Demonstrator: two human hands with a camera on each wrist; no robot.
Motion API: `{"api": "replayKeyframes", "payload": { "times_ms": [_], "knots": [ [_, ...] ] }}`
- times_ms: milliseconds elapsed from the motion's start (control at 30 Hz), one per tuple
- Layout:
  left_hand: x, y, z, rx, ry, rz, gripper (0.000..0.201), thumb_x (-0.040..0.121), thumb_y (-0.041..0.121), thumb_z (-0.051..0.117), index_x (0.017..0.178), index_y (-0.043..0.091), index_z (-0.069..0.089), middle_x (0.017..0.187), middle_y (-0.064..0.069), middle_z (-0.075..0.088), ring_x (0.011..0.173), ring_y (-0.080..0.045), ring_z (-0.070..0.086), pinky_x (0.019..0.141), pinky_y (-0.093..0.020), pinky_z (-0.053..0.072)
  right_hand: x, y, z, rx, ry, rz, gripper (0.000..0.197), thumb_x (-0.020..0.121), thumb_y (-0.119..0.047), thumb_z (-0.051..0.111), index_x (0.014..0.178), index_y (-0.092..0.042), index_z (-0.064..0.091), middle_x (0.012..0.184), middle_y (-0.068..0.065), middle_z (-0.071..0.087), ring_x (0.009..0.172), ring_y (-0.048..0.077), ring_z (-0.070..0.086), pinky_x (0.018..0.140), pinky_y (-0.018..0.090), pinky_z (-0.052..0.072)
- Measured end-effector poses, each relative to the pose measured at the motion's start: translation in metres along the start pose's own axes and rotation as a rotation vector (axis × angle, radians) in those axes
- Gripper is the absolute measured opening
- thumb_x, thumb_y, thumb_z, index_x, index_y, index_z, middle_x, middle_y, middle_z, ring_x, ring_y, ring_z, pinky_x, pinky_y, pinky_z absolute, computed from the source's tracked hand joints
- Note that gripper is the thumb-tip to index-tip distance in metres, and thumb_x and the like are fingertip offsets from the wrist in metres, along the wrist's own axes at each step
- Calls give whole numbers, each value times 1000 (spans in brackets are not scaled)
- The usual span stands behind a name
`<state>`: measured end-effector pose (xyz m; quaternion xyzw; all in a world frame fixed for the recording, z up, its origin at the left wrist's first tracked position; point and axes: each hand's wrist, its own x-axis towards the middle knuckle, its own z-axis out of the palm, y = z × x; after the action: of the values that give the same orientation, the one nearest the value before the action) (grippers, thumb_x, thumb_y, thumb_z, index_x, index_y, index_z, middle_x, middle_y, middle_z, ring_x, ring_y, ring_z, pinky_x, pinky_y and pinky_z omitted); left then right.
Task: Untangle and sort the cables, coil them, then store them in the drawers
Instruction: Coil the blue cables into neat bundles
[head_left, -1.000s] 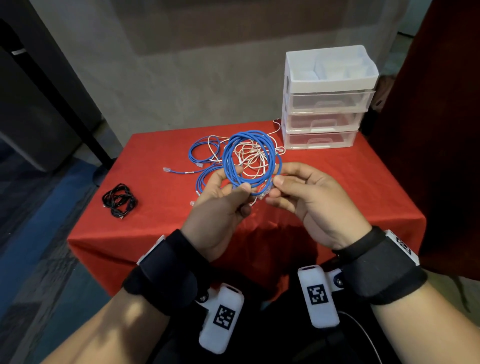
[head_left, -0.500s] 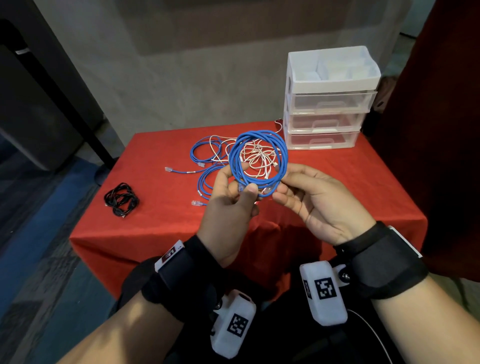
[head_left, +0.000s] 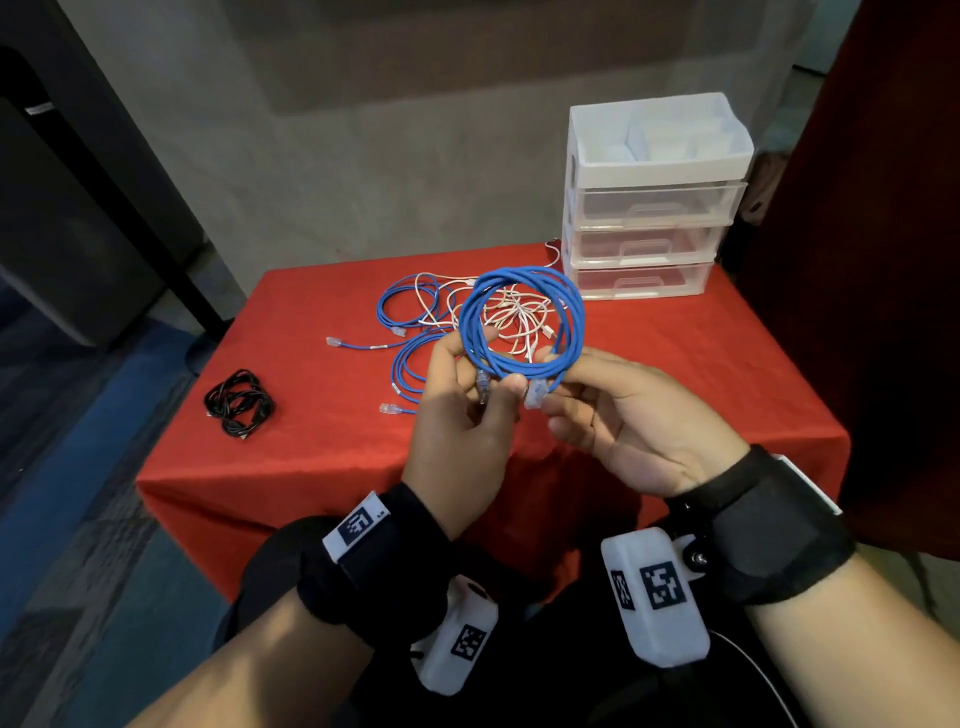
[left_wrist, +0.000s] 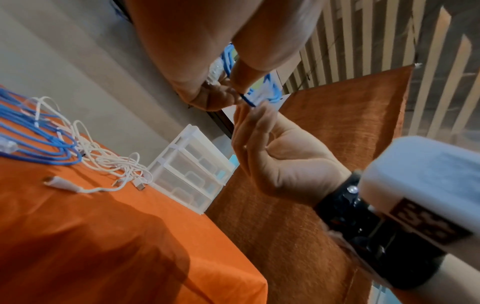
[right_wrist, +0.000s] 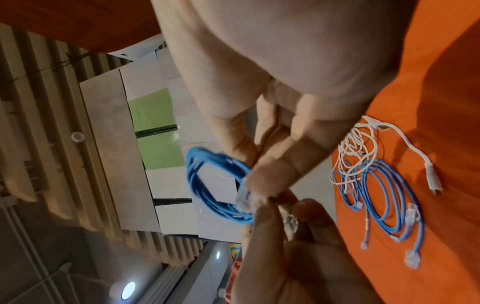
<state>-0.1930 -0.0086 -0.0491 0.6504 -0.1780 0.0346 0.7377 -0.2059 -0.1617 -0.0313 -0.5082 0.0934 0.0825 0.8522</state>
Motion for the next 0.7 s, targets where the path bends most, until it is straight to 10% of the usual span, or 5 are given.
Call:
{"api": "replayKeyframes", "payload": {
  "times_ms": [233, 367, 567, 700],
  "knots": [
    [6, -3, -7, -153, 61, -195, 24, 94, -3, 60, 115, 5, 49, 102, -31, 69, 87, -42, 68, 84, -45, 55, -7, 5, -3, -93, -94, -123, 12, 98, -17, 58, 101, -11, 68, 104, 18, 68, 92, 25, 62, 62, 38, 56],
    [8, 2, -12, -181, 12, -274, 20, 93, -8, 59, 105, 8, 54, 83, -10, 72, 68, -17, 68, 68, -28, 57, -3, 17, -2, -445, 27, -354, 27, 97, -19, 68, 87, 5, 61, 84, 17, 55, 78, 27, 48, 65, 47, 52],
    [10, 14, -20, -129, -82, -346, 22, 98, 7, 58, 120, 3, 56, 93, -10, 71, 74, -14, 67, 71, -28, 56, 4, 4, -3, -430, -31, -417, 25, 97, -19, 67, 121, -13, 67, 95, 18, 63, 85, 22, 54, 60, 31, 49],
    [17, 18, -33, -100, -42, -376, 20, 103, 25, 51, 110, 10, 64, 96, -5, 70, 86, -22, 66, 83, -43, 58, 12, 2, -2, -400, -21, -359, 18, 97, -7, 64, 114, -8, 70, 93, 12, 69, 79, 21, 54, 51, 23, 43]
  ]
}}
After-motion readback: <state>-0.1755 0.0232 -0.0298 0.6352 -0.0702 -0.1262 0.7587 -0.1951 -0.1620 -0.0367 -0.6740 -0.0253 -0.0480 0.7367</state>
